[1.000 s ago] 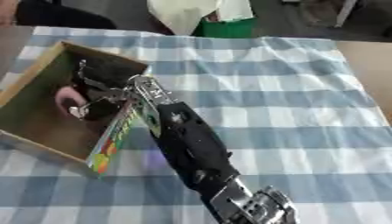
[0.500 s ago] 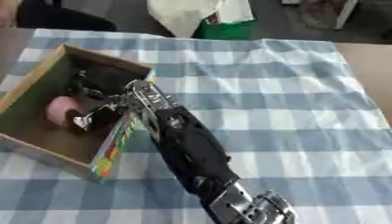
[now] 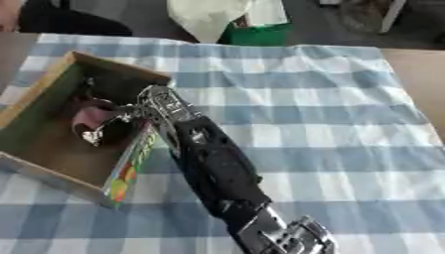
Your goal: Pick up objects on the table and place them in the box.
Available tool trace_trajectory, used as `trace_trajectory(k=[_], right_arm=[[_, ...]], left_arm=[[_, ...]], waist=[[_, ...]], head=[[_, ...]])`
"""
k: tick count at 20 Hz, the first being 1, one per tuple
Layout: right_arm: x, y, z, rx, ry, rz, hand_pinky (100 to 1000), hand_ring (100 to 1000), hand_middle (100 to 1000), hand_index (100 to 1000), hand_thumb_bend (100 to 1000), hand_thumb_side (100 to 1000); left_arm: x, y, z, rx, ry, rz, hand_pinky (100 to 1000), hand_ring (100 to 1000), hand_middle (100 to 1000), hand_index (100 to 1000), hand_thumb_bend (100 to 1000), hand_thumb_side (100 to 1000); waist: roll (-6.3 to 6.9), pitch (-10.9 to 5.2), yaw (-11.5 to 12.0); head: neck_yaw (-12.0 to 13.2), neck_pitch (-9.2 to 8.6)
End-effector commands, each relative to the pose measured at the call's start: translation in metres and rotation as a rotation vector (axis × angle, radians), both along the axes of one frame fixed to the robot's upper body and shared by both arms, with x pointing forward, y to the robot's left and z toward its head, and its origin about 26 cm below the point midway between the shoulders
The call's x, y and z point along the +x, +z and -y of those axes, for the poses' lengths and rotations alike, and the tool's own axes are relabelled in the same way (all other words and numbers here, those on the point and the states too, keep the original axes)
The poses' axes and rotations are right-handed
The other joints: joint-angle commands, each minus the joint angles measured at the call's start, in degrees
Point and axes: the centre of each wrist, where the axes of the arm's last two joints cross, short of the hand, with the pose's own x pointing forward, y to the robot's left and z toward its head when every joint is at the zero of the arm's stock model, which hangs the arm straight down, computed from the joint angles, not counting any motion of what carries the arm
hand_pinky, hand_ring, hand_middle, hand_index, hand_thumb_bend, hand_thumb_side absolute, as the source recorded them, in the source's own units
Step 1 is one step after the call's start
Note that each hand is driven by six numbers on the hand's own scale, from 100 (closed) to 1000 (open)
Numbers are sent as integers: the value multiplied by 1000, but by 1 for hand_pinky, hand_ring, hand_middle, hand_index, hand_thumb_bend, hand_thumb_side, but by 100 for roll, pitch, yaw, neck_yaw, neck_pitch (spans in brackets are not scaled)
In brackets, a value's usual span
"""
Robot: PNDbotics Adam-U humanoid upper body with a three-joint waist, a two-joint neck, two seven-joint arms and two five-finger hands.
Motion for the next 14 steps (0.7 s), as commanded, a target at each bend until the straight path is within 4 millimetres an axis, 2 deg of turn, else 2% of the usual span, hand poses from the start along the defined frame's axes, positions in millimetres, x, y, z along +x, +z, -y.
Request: trace_trajectory(k=[1,6,9,14], right_arm=[[-7,31,-4,83,41,57,800,838,746,891,145,646],[-23,76,13,307,119,66,817,817,726,888,179,679],[-36,106,39,515,155,0,827,797,699,881,164,735],[-61,139,96,783,187,-90,828,795,709,888,100,850]], left_arm=[[-2,8,-1,29,-2,14,489,392,612,765,161,559],[-3,7,-3,28,9,8,488,393,612,765,158,556],[-5,6,-4,26,19,-3,488,393,612,765,157,555],[-8,3,-7,20,45,-17,487,393,612,764,158,555]], waist=[[51,-161,-6],[44,-219,-78],[51,-274,-158],[93,-371,-346]], head=[[22,-69],[130,20],[254,128],[381,350]])
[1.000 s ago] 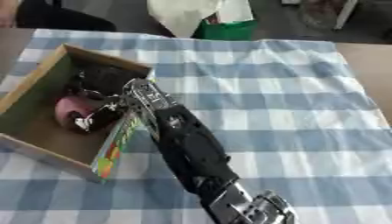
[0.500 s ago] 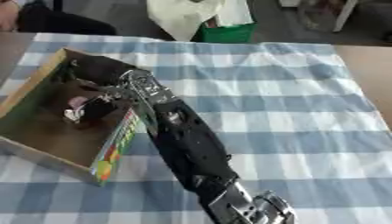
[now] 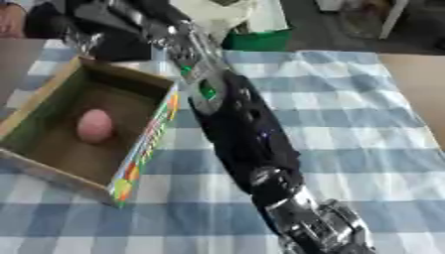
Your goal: Pick up objects on the table and place them in the box.
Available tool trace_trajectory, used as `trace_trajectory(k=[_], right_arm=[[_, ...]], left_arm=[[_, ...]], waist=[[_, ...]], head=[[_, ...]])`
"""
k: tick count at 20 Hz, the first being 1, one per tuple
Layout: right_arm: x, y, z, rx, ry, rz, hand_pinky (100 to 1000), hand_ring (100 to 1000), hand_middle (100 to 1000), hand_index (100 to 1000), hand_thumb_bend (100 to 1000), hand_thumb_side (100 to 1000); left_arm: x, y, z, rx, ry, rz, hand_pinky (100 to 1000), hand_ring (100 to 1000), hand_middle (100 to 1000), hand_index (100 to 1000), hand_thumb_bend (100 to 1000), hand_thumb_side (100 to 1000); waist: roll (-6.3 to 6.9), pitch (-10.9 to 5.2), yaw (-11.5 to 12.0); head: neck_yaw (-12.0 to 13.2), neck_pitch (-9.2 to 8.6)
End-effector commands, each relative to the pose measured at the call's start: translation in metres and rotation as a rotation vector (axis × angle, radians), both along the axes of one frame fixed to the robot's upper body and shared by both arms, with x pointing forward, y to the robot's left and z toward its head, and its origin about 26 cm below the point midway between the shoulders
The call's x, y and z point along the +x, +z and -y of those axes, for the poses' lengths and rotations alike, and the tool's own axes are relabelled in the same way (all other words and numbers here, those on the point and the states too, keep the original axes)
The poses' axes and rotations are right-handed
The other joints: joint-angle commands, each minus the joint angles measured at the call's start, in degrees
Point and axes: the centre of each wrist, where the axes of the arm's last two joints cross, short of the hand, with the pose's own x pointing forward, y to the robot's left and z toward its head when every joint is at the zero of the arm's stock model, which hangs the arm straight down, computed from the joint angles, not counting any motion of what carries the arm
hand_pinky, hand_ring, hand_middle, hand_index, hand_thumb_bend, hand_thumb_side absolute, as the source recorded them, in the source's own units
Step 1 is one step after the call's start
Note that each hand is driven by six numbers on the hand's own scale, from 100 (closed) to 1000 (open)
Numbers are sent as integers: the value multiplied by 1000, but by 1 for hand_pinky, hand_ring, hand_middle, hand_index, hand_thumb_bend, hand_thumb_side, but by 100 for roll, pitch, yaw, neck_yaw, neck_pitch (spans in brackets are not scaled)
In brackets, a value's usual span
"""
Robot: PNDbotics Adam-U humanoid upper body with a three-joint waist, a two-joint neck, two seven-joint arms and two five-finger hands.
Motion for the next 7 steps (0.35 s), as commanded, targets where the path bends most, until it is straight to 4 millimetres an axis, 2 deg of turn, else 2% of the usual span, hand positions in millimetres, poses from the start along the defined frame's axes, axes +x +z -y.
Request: trace_trajectory(k=[1,2,4,5,6,7], right_arm=[[-25,33,39,128,30,19,827,797,716,890,100,1000],[-31,36,51,154,27,21,828,797,716,892,100,910],[-42,36,74,192,15,14,831,798,726,899,100,946],[-46,35,84,208,10,5,833,798,733,901,100,1000],[-50,32,93,225,6,-6,835,798,736,904,100,972],[-54,30,102,244,3,-16,836,799,740,906,100,983]], left_arm=[[-5,7,-6,27,33,9,487,393,612,764,158,555],[-6,6,-6,26,39,7,487,393,612,764,157,553],[-7,6,-7,25,49,2,488,393,612,764,158,553],[-7,5,-8,24,53,1,488,393,612,764,158,554],[-7,5,-8,24,56,1,488,392,612,764,159,554],[-8,5,-9,23,60,0,488,392,612,764,160,555]], waist=[[60,-147,-71],[66,-155,-121],[81,-164,-213],[90,-165,-250],[100,-164,-283],[111,-162,-311]], head=[[80,138],[102,162],[162,188],[190,194],[217,196],[239,195]])
